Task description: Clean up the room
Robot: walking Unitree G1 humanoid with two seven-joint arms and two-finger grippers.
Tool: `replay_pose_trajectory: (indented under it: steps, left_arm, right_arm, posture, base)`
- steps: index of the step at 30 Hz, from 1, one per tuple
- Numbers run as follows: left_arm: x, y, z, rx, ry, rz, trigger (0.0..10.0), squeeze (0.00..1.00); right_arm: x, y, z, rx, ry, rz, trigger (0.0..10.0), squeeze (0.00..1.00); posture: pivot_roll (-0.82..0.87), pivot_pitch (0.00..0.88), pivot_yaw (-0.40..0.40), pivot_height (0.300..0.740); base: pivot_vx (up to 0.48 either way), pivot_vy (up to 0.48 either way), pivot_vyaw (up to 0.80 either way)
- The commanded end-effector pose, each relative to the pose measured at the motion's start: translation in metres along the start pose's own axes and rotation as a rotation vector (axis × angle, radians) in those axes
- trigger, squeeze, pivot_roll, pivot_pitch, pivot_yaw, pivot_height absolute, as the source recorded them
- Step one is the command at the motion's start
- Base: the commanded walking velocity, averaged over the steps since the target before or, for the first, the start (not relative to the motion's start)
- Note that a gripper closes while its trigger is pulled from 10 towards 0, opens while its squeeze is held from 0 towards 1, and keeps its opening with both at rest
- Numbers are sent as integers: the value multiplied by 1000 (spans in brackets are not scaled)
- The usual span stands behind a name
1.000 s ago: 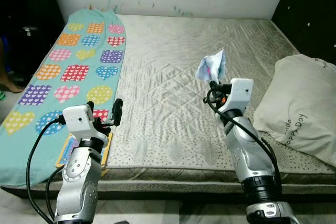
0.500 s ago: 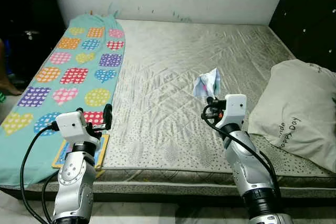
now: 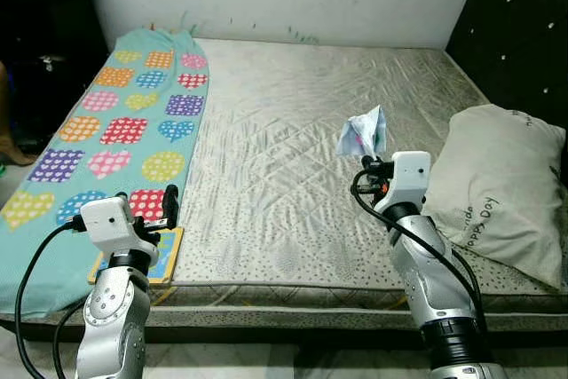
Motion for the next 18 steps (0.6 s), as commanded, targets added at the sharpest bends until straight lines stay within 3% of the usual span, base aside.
replay_pose_trajectory:
  steps: [1, 7, 15, 18]
  left_arm:
    - [-8, 1, 3, -3, 8, -19, 10000, 0]
    - [-13, 2, 5, 3, 22, -29, 10000, 0]
    - [-14, 6, 5, 34, 16, -57, 10000, 0]
    - [-15, 7, 4, 39, 24, -58, 10000, 0]
  right_arm:
    - [0, 3, 1, 3, -16, -12, 10000, 0]
    - [10, 5, -1, 10, 4, 31, 10000, 0]
    - [7, 5, -1, 17, 9, 23, 10000, 0]
    - [5, 5, -3, 22, 0, 16, 10000, 0]
  posture:
    - [5, 24, -53, 740]
    - [20, 37, -61, 740]
    - [30, 49, -56, 740]
    - [30, 44, -59, 740]
  base:
    - [0, 0, 0]
    - [0, 0, 0]
    - [0, 0, 730]
    - [0, 0, 0]
Point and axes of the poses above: a point about 5 cm out from each wrist's last joint towards the gripper, its own y axis pointing back from the gripper into the wrist, its own z axis along the axis of the wrist's last joint, x = y × z, the point moved 4 cm from there along -y, pointing out of the wrist towards the gripper, and after that the axes turned 13 degrees about y, right-handed, at the moved point
